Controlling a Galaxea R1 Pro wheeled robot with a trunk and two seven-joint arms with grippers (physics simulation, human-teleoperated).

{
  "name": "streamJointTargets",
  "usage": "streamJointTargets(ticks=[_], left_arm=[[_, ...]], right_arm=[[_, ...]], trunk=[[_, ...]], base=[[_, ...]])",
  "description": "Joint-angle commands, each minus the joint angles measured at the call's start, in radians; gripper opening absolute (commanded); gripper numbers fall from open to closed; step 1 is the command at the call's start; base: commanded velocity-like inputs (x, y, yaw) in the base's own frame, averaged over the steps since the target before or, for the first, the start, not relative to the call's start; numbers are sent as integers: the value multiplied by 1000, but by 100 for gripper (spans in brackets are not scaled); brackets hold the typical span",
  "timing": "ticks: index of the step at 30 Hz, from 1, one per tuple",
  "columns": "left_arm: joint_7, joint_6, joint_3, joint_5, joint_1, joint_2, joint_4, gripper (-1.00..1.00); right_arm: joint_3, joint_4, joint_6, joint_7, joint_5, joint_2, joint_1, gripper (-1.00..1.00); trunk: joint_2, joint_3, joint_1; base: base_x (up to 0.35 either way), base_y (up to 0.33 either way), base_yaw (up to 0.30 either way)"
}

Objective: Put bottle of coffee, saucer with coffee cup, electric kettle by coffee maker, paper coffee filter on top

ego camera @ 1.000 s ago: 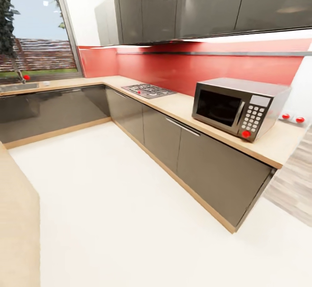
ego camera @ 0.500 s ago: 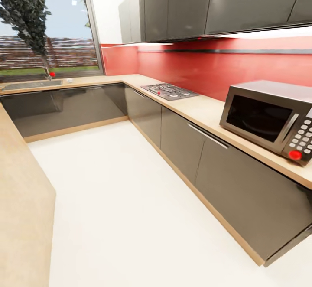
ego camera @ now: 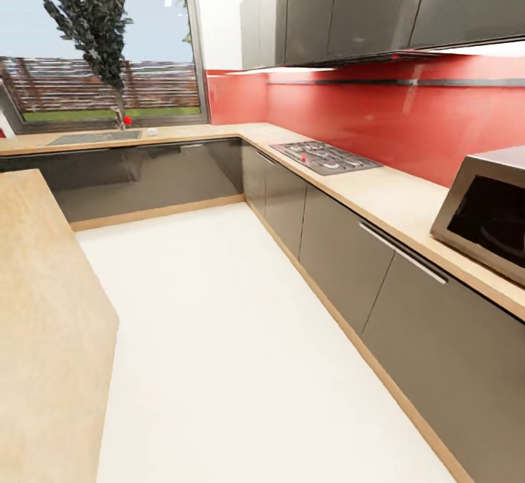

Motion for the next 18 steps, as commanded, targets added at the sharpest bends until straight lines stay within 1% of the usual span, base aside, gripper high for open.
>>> streamJointTargets(ticks=[1,18], left_arm=[[0,-4,1,0,-1,0,1,100],[0,-4,1,0,-1,0,1,100]], right_arm=[[0,0,-3,0,4,0,0,100],[0,0,-3,0,4,0,0,100]], trunk=[[0,-2,1],[0,-15,1]], base=[[338,0,262],[338,0,255]])
